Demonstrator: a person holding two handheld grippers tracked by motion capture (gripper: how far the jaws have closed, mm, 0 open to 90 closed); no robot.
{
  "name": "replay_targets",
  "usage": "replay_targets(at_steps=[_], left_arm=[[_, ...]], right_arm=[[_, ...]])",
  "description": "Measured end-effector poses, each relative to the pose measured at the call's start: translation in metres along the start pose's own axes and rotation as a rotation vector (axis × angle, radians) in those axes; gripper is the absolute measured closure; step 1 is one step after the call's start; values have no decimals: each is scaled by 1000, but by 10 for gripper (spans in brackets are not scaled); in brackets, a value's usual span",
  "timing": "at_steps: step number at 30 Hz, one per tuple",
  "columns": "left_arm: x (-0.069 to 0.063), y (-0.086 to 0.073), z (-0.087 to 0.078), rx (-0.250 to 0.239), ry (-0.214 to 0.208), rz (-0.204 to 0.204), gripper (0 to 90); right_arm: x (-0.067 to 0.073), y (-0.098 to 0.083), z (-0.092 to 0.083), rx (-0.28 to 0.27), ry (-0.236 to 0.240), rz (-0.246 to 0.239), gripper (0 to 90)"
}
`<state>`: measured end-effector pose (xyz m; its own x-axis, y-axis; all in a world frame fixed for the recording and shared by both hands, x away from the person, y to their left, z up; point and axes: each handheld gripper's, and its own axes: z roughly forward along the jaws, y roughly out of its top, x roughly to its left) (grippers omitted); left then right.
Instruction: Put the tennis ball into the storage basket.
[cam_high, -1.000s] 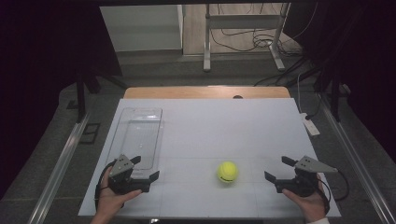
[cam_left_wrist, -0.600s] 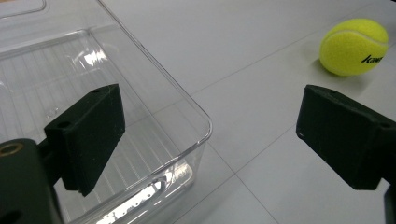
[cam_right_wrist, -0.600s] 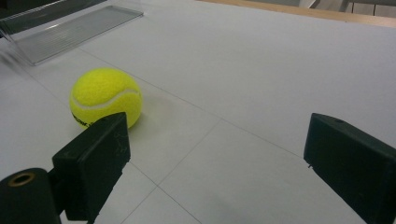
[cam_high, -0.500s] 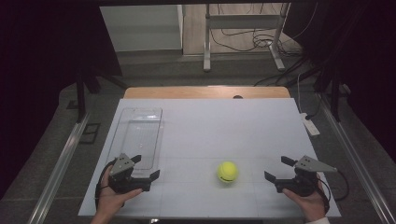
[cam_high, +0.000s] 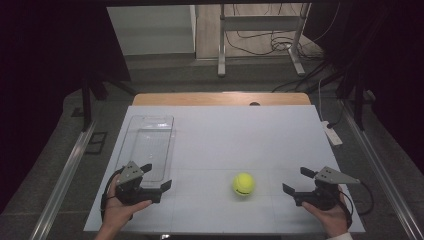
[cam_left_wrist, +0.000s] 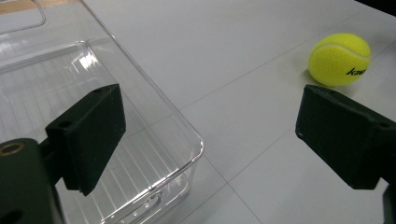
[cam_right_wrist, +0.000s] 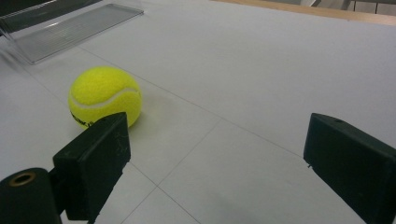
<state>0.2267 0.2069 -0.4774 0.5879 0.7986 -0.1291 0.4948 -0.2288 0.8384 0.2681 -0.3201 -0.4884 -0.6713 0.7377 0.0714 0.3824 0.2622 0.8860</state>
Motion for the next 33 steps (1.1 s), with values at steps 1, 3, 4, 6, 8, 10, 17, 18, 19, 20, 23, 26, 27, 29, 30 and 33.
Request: replay_targets(at_steps=[1,3,4,6,8,10,17,18,19,20,23,26,27,29,30,33], left_arm=[[-1,1,0,3,-2,5,94],[-2,3,0,4,-5,10,94],[-2,4,0,6,-7,11,94],[-3,5,0,7,-11,9,94],[-3,7,0,7,-15,9,94],[-5,9,1,7,-20,12,95],[-10,17,4,9,-46,24,95],[-11,18,5,9,-51,27,95],[-11,18,5,9,-51,27,95],[-13,20,6,11,-56,30,95],[-15,23,7,13,-66,39,95],[-17,27,8,16,-76,45,96],[-18,28,9,16,-80,46,96],[-19,29,10,20,-88,47,96],[-20,30,11,21,-90,50,96],[-21,32,12,23,-97,52,96]], right_arm=[[0,0,0,0,0,0,74],[0,0,0,0,0,0,74],[0,0,0,0,0,0,74],[0,0,0,1,0,0,75],[0,0,0,1,1,0,75],[0,0,1,3,0,-1,74],[-1,0,0,0,1,1,75],[-1,0,0,0,1,2,75],[-1,0,0,0,1,2,75],[-1,0,0,0,0,1,75],[-1,0,0,1,1,1,75],[-1,0,0,2,2,1,75],[-1,0,0,3,2,2,75],[-1,0,1,5,1,1,76],[-1,0,1,5,2,1,75],[-1,0,1,4,1,1,76]])
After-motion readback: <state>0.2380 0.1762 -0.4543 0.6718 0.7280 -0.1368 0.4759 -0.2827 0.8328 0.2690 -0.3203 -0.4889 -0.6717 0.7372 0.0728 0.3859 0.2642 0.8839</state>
